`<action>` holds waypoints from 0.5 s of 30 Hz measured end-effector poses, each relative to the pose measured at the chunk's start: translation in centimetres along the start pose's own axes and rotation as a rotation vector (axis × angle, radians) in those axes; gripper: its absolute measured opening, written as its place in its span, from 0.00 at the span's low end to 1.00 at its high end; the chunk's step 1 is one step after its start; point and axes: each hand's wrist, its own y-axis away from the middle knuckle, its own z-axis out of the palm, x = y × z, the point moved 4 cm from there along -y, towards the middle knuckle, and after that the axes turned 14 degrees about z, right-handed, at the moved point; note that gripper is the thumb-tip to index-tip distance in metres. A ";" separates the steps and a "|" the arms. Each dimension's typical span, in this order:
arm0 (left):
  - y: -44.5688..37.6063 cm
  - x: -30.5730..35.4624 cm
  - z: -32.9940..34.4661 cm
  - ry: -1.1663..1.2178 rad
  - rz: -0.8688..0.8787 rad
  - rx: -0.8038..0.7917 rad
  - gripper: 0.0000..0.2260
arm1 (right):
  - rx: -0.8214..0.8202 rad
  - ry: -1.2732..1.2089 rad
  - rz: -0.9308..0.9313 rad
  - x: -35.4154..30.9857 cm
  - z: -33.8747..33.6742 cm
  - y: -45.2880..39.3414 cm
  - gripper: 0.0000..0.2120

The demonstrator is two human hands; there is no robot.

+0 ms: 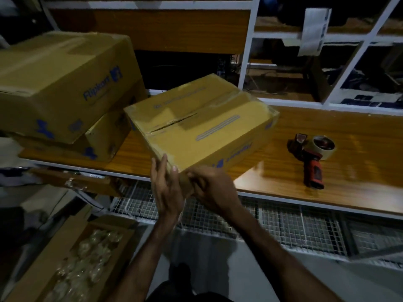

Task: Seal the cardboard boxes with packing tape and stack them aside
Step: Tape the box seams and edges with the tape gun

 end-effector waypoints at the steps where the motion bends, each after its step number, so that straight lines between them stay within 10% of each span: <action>1: -0.3 -0.1 -0.6 0.010 -0.008 0.017 0.27 | 0.078 0.032 0.023 1.2 -1.3 -1.3 0.11; 5: -0.6 -0.5 -1.1 0.008 -0.003 0.023 0.24 | 0.264 0.163 0.352 9.9 -7.8 -9.0 0.20; 11: -0.7 -1.8 -1.6 0.083 0.018 -0.076 0.25 | 0.041 0.087 0.838 29.7 -11.3 -18.1 0.34; 15: -2.4 -3.4 -2.6 0.084 0.043 -0.118 0.23 | 0.178 -0.020 0.835 23.0 -11.0 -14.5 0.26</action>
